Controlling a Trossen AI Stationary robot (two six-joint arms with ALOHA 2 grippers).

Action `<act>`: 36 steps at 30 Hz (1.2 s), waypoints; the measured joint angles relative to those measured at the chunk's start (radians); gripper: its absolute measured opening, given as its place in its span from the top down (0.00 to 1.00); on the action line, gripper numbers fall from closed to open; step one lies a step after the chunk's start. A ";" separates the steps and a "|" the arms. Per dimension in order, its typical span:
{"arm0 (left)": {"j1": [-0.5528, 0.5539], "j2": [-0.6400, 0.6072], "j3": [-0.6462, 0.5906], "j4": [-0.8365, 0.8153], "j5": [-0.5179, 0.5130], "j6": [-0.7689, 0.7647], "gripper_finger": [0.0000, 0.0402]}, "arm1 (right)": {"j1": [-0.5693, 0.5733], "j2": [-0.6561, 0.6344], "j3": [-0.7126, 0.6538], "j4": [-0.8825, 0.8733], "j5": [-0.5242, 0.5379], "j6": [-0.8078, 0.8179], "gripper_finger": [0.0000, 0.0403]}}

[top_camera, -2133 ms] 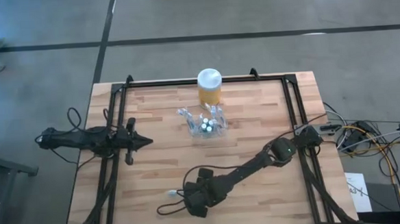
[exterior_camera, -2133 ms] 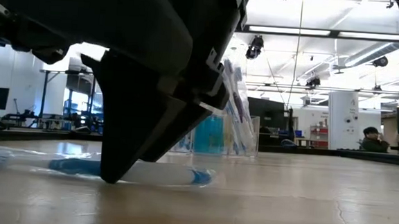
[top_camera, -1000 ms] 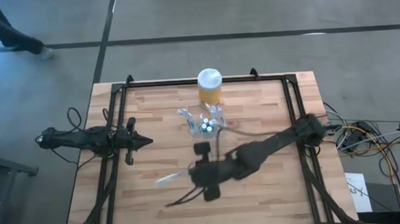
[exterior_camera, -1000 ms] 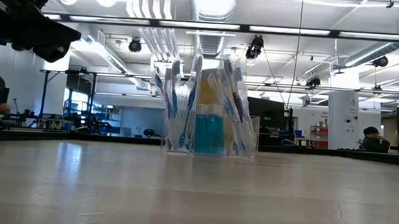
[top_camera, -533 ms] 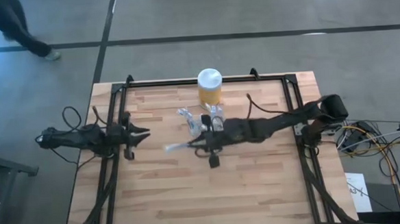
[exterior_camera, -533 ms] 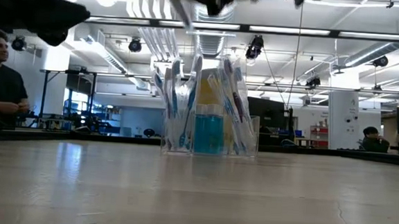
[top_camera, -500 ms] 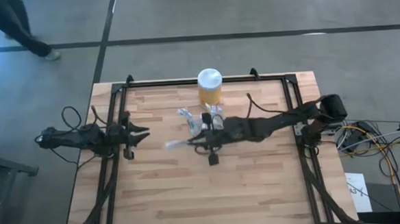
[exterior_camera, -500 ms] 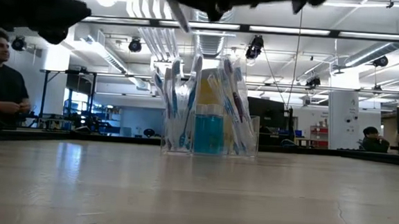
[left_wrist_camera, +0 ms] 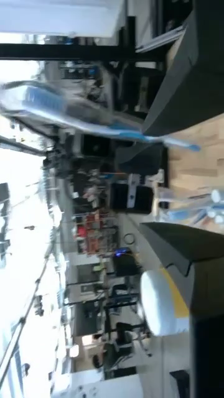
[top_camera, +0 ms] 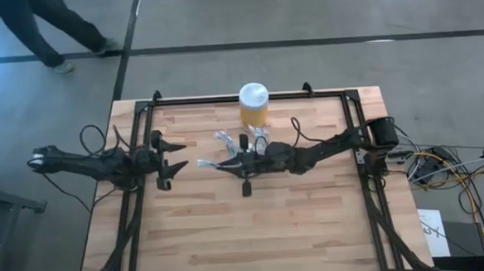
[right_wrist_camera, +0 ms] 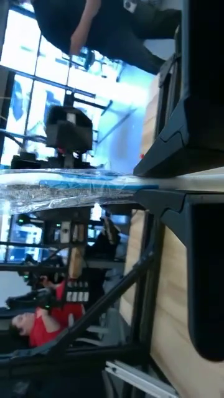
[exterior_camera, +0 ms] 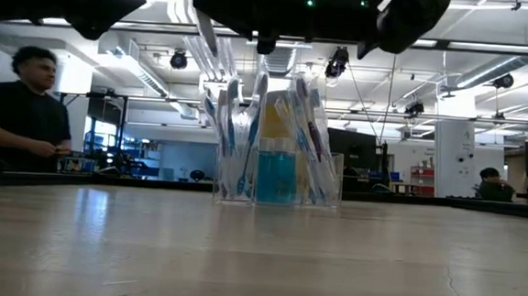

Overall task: Pick & Place toothbrushing station
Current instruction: Put the blue toothbrush into the transparent organizer

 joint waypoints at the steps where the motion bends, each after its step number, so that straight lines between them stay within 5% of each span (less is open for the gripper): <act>1: 0.000 0.027 0.012 -0.002 0.003 0.000 0.39 | 0.001 0.006 0.011 -0.009 0.002 0.000 0.96; 10: 0.000 0.170 0.068 0.217 0.058 0.029 0.36 | 0.000 0.031 0.104 -0.054 0.037 -0.001 0.96; 28: 0.006 0.329 0.211 0.188 0.076 0.032 0.37 | -0.002 0.036 0.129 -0.099 0.042 0.000 0.96; 36: 0.020 0.382 0.238 0.188 0.076 0.040 0.49 | -0.002 0.036 0.129 -0.102 0.043 0.000 0.96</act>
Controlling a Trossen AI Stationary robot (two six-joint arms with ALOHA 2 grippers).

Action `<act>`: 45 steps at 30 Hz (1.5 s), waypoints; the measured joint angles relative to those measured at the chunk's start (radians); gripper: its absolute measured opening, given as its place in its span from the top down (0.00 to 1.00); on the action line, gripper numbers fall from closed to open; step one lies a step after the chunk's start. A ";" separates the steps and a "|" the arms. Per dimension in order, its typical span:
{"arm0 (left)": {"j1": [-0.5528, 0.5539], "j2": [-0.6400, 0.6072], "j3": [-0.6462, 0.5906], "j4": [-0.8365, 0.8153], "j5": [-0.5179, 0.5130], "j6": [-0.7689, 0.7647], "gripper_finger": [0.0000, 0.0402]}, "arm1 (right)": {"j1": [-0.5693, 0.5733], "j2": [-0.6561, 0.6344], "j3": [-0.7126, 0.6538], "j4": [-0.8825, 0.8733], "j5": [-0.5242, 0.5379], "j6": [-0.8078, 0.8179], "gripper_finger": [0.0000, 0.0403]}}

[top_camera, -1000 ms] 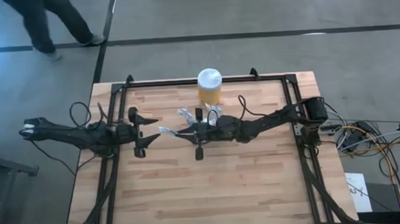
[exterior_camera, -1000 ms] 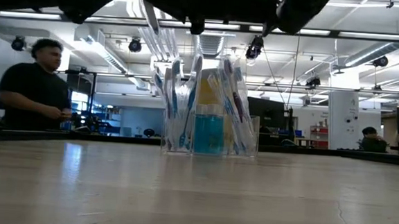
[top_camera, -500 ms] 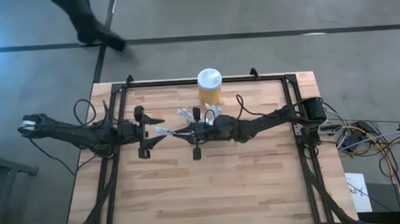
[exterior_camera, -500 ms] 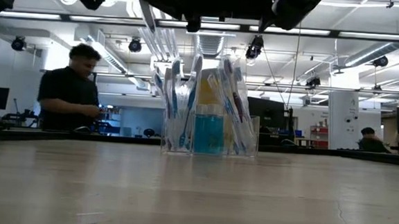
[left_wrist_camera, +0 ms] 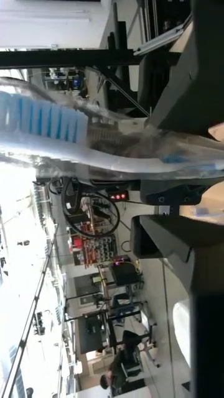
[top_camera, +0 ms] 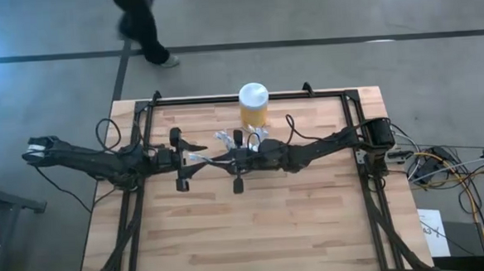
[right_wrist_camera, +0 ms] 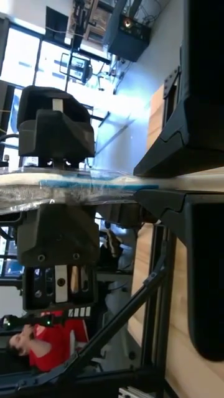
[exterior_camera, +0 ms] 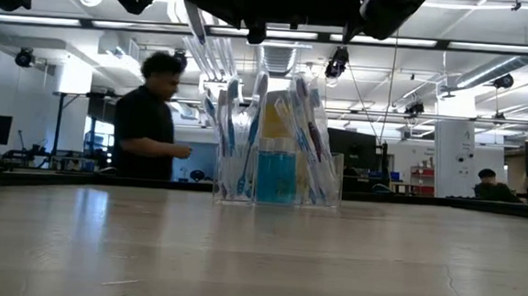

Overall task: Pick & Place toothbrushing station
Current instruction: Put the blue toothbrush into the transparent organizer

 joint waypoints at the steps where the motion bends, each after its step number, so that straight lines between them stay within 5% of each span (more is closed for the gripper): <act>1: 0.000 0.004 0.001 0.000 0.000 0.001 0.52 | 0.000 0.000 0.000 -0.001 0.000 0.000 0.96; 9: 0.000 0.009 0.007 -0.001 0.060 0.015 0.94 | 0.001 0.000 0.000 -0.024 0.002 -0.006 0.96; 14: 0.000 0.008 0.007 -0.012 0.063 0.037 0.94 | 0.001 0.000 0.000 -0.024 0.002 -0.007 0.90; 20: 0.004 -0.033 0.007 -0.100 0.051 0.072 0.95 | 0.003 -0.035 -0.004 -0.035 0.006 0.015 0.67; 28: 0.005 -0.172 0.007 -0.272 0.051 0.041 0.95 | 0.003 -0.192 -0.016 -0.325 0.063 0.035 0.53; 33: 0.005 -0.247 0.000 -0.379 0.064 -0.007 0.95 | -0.002 -0.352 -0.054 -0.571 0.073 0.016 0.61; 39: 0.005 -0.282 -0.019 -0.418 0.120 -0.029 0.95 | -0.009 -0.588 -0.162 -0.827 0.073 -0.021 0.87; 45: 0.005 -0.282 -0.019 -0.435 0.163 -0.040 0.95 | -0.016 -0.828 -0.429 -0.691 0.069 0.048 0.97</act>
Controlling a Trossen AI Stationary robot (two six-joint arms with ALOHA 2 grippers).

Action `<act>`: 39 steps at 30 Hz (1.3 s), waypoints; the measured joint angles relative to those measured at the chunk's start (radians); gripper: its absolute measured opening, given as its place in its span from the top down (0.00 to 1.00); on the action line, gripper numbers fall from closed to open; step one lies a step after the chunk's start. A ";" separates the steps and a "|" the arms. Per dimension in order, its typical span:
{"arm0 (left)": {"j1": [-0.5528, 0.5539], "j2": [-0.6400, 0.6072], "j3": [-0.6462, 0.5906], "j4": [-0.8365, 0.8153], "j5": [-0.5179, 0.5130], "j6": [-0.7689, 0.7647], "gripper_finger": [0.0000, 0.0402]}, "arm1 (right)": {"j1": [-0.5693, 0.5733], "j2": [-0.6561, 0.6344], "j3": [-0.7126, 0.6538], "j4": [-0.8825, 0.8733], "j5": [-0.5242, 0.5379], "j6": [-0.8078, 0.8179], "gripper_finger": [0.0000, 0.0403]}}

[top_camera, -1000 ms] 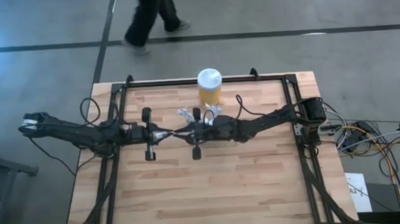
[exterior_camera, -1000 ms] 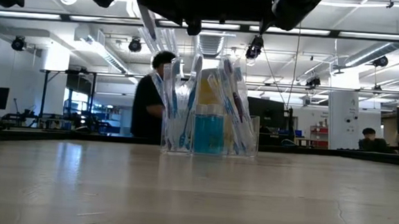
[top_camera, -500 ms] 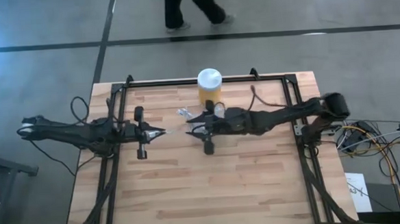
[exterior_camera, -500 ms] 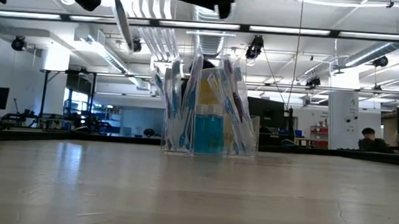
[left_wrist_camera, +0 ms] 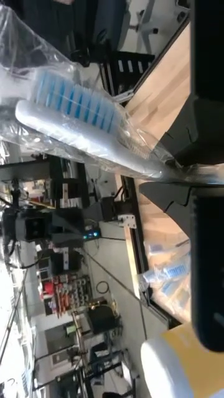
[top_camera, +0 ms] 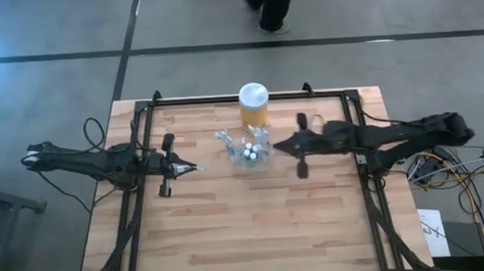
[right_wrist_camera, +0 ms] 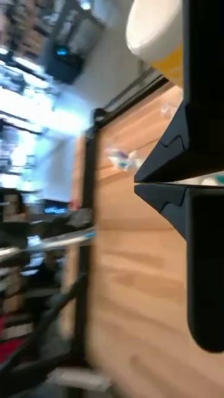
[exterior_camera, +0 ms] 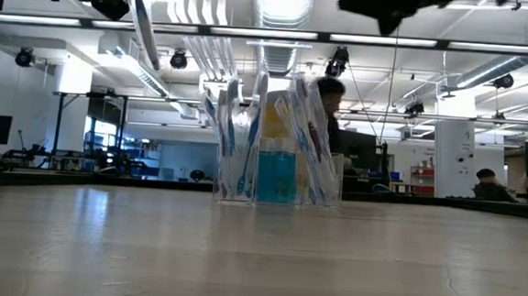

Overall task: Pick & Place toothbrushing station
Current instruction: Put the blue toothbrush into the transparent organizer

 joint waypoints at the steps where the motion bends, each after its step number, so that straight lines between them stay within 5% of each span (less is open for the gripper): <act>1: 0.000 0.001 0.000 0.000 0.005 -0.001 0.95 | 0.000 -0.041 -0.048 0.038 -0.001 0.016 0.98; 7: 0.001 0.015 0.000 -0.001 0.141 -0.056 0.95 | 0.000 -0.219 -0.314 0.322 -0.003 0.064 0.98; 14: 0.001 0.149 -0.001 0.099 0.150 -0.099 0.95 | -0.003 -0.336 -0.533 0.541 -0.001 0.056 0.98; 23: 0.083 0.414 0.007 0.453 0.075 -0.033 0.95 | -0.023 -0.439 -0.657 0.573 0.002 0.072 0.98; 31: 0.282 0.618 0.091 0.491 0.082 -0.149 0.95 | -0.023 -0.493 -0.733 0.578 0.003 0.084 0.98; 39: 0.309 0.781 0.113 0.580 0.087 -0.174 0.95 | -0.023 -0.507 -0.763 0.576 0.003 0.109 0.98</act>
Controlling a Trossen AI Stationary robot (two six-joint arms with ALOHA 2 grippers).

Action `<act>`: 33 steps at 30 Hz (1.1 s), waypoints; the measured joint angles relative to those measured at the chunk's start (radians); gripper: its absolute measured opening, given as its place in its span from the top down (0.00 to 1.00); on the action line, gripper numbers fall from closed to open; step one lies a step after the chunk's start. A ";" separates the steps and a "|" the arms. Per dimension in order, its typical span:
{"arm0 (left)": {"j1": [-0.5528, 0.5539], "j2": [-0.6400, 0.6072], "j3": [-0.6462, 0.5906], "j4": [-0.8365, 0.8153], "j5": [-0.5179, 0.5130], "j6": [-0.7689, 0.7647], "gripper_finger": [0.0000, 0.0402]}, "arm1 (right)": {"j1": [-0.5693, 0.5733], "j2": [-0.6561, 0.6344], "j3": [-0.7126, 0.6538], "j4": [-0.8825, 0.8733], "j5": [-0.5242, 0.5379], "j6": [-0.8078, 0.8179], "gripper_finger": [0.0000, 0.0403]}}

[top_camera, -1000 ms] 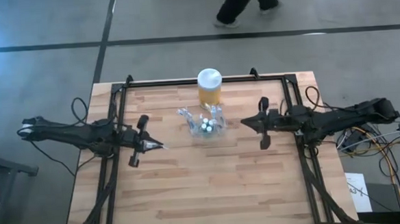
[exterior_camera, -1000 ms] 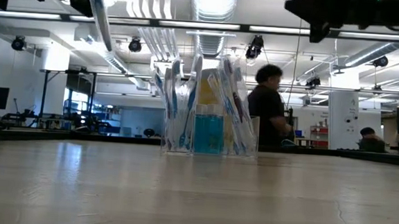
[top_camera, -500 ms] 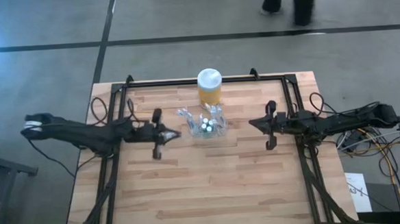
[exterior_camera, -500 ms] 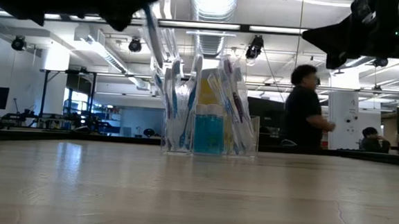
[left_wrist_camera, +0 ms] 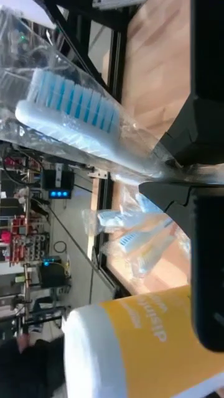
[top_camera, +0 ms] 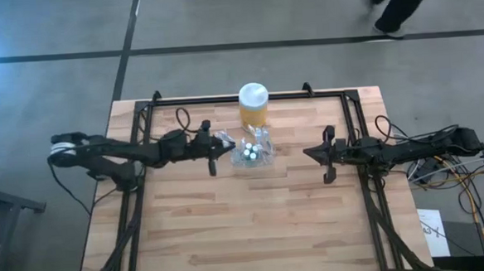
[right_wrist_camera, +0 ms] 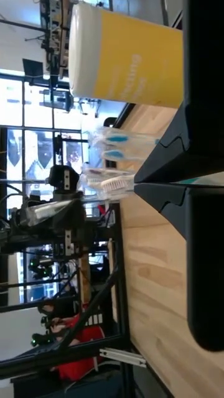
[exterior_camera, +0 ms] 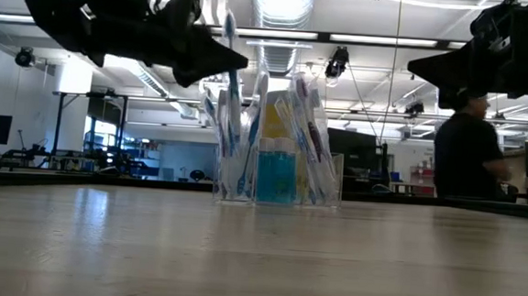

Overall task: Pick & Place toothbrushing station
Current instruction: Put the blue toothbrush into the transparent organizer

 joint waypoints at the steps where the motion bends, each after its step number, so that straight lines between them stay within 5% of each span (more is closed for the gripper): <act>1: 0.000 0.016 0.000 0.013 -0.006 0.000 0.95 | 0.000 0.001 0.000 0.000 0.000 0.000 0.98; 21: 0.017 0.277 0.000 0.113 -0.051 0.000 0.95 | 0.000 0.001 0.000 -0.001 0.000 0.007 0.98; 29: 0.026 0.279 0.002 0.105 -0.041 -0.029 0.95 | 0.000 0.002 0.000 0.003 0.000 0.021 0.98; 33: 0.026 0.231 0.000 0.038 -0.029 -0.059 0.83 | 0.000 0.002 0.000 0.003 -0.001 0.046 0.98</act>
